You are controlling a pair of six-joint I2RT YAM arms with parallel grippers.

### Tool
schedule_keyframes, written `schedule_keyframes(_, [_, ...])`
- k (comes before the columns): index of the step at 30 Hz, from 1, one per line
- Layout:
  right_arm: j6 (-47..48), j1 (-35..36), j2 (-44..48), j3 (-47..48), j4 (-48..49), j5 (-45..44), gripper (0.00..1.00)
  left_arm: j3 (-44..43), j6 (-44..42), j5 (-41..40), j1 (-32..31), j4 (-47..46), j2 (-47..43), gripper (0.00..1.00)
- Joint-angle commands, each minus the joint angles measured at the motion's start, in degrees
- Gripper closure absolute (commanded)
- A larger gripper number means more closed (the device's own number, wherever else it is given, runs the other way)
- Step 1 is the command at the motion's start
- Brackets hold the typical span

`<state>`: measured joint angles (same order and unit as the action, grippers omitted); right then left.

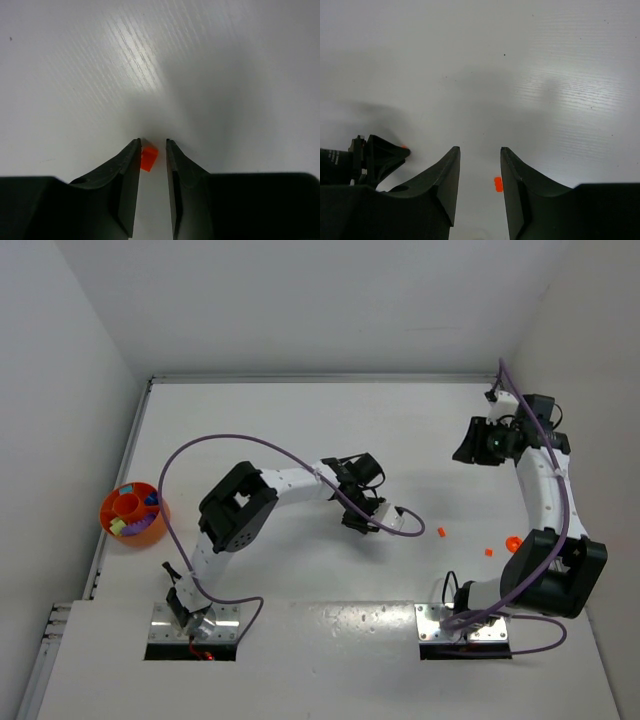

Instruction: Sort the legos into containers by color

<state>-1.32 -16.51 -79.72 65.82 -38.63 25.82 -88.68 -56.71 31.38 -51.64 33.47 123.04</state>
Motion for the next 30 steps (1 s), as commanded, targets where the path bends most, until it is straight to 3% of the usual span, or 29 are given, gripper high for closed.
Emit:
schedule_keyframes(1, [-0.35, -0.45, 0.01, 0.89, 1.28, 1.33, 0.61, -1.32, -0.68, 0.44, -0.75, 1.86, 2.02, 0.68])
schedule_keyframes(4, [-0.35, -0.45, 0.01, 0.89, 1.28, 1.86, 0.64, -0.79, -0.16, 0.44, -0.75, 1.86, 2.02, 0.68])
schedule_keyframes(10, [-0.87, -0.45, -0.52, 0.89, 1.28, 1.86, 0.64, -0.17, 0.37, 0.44, 0.56, 2.39, 2.02, 0.83])
schedule_keyframes(18, [-1.40, -0.45, -1.75, 0.89, 1.81, 5.11, 0.64, -0.17, 4.32, 1.49, 1.72, 1.86, -3.94, 0.89])
schedule_keyframes(20, [-1.40, -0.45, -2.98, 1.41, 1.81, 5.82, 0.64, 0.35, 5.90, 1.50, 2.24, 1.34, -5.26, 0.81])
schedule_keyframes(21, [-1.40, -0.45, -2.98, 1.94, 1.81, 6.43, 0.64, 0.35, 6.69, 0.89, 2.24, 1.33, -5.27, 0.70])
schedule_keyframes(22, [-1.40, -0.45, -2.98, 1.94, 1.81, 6.43, 0.64, 0.35, 8.26, 0.88, 2.24, 0.63, -5.97, 0.51])
schedule_keyframes(23, [-1.40, -0.45, -3.50, 1.94, 2.33, 6.43, 0.64, 0.35, 8.80, 0.88, 2.24, 0.11, -6.58, 0.45])
schedule_keyframes(25, [-1.40, -0.45, -3.51, 2.56, 2.33, 6.43, 0.64, 0.35, 8.81, 0.88, 2.77, 0.10, -7.11, 0.39])
schedule_keyframes(30, [-1.40, -0.45, -4.04, 2.56, 2.33, 6.43, 0.64, 1.58, 8.81, -0.26, 2.77, -0.43, -7.12, 0.39])
